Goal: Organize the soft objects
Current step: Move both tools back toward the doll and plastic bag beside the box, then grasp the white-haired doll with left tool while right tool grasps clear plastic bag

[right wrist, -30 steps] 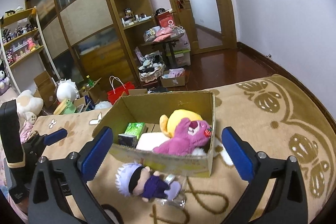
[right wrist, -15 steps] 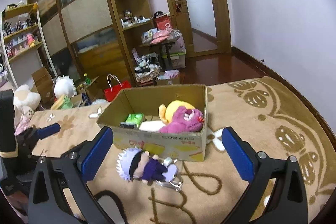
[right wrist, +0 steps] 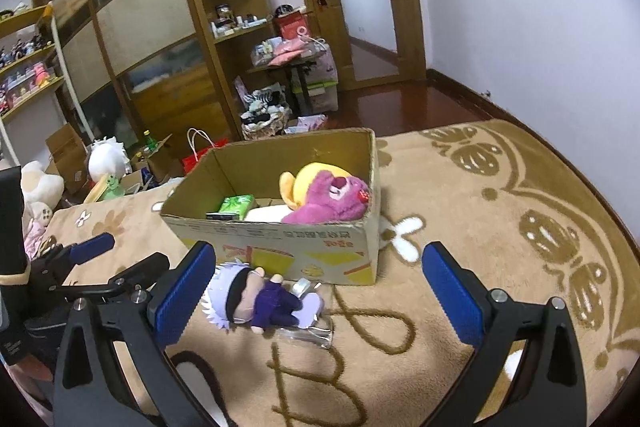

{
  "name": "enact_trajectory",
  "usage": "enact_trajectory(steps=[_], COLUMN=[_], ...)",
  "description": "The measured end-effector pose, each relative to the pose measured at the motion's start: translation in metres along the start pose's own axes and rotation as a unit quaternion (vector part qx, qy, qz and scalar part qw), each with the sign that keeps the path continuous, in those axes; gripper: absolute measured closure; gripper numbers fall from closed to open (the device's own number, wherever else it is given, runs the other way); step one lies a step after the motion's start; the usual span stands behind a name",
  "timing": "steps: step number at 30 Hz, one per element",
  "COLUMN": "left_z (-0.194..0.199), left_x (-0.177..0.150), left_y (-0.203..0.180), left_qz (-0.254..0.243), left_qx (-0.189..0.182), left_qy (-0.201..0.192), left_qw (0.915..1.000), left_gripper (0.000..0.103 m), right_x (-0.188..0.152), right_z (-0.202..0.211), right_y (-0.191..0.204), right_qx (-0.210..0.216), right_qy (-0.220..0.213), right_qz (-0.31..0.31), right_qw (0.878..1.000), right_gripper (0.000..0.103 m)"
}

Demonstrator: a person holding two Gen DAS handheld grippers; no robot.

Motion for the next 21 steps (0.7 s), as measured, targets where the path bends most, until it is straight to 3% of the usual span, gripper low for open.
enact_trajectory(steps=[21], left_z=[-0.081], left_x=[-0.021], left_y=[-0.028], left_qz=[-0.027], left_qx=[-0.025], left_qy=[0.078], left_qw=[0.9963], left_gripper=[0.004], right_x=[-0.024], right_z=[-0.064], right_y=[-0.024], right_qx=[-0.002], right_qy=[0.062], right_qz=[-0.04], right_qw=[0.997], right_gripper=[0.0])
Point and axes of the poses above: each gripper's, at about its wrist camera, not at the fingertips, and z roughly against the way its jaws point, y to its left, x to its top, the point moved 10 cm from there along -z, roughly the way its jaws point, and after that the axes turned 7 degrees about x, right-handed, at the moved point
